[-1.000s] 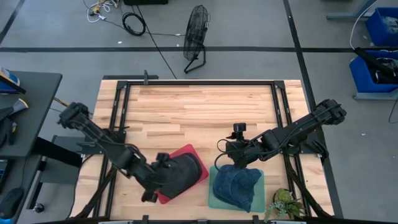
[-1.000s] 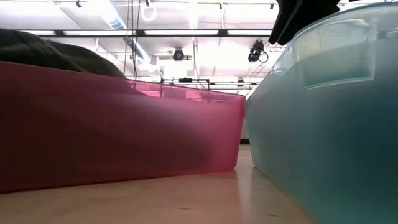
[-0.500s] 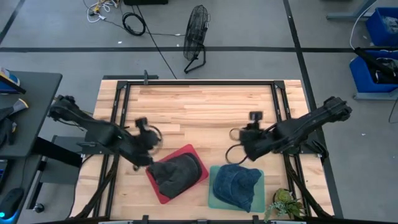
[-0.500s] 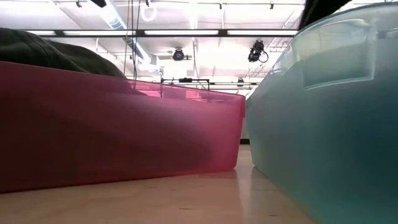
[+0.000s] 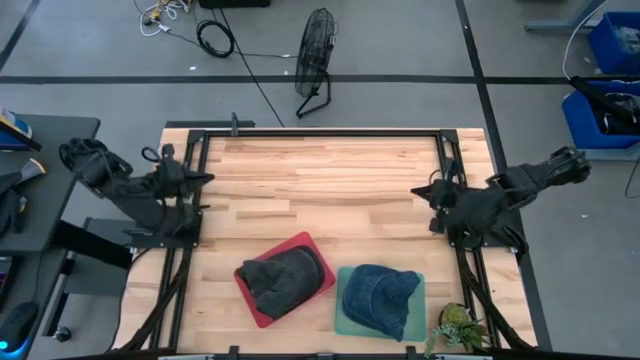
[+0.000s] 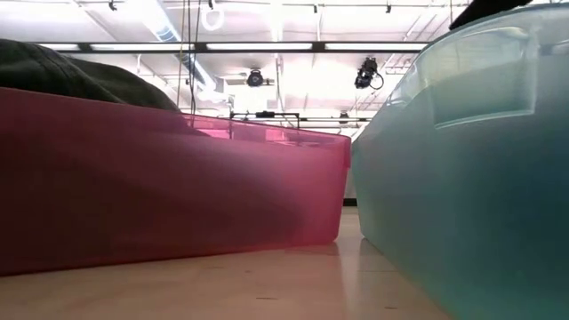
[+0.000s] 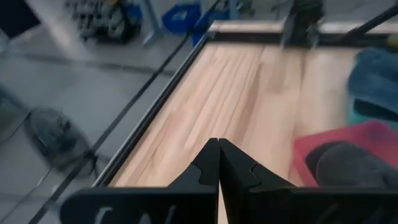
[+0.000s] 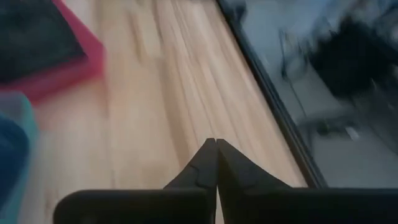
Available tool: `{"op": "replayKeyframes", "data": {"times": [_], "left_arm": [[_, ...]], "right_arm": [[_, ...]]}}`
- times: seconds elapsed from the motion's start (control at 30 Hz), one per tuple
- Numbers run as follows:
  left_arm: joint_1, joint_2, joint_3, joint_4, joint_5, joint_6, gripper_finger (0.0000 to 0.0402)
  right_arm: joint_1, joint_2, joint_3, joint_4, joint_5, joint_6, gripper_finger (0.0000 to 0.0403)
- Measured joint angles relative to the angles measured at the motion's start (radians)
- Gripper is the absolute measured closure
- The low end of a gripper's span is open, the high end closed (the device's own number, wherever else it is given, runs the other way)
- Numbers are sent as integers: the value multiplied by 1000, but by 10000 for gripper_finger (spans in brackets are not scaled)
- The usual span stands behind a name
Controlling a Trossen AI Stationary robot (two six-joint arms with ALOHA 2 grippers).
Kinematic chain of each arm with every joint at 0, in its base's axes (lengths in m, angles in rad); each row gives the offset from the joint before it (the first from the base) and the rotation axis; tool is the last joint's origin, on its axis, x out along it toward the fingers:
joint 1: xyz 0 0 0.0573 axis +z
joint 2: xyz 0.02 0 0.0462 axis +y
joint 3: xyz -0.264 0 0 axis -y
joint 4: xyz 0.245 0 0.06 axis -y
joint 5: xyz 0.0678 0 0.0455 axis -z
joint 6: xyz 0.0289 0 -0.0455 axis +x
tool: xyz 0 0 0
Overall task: Pick & Place hat
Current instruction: Return to Home Position
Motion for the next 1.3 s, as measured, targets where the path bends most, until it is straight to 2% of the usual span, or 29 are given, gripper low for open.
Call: {"op": "replayKeyframes", "data": {"times": [0.17,0.33,0.43,0.57,0.6,0.8,1.0,1.17,1.3], "left_arm": [[-23,-221,-250,266,-41,223,399],[-23,-455,-487,574,-23,398,399],[-23,-580,-621,840,97,586,399],[-22,-695,-786,1120,371,786,399],[-22,-712,-817,1154,393,807,399],[23,-704,-949,1224,359,784,399],[119,-709,-1087,1444,505,784,399],[203,-709,-1148,1486,537,718,399],[248,-706,-1182,1425,588,636,399]], "right_arm": [[-1,-262,-288,434,-16,-296,400],[-17,-524,-495,723,-176,-446,400],[-21,-657,-577,817,-271,-481,400],[-21,-787,-653,847,-310,-521,400],[-21,-807,-669,864,-309,-534,400],[-22,-801,-713,941,-350,-573,400],[-47,-808,-799,1105,-394,-664,401],[-78,-808,-839,1108,-433,-633,401],[-108,-808,-917,1152,-434,-606,401]]}}
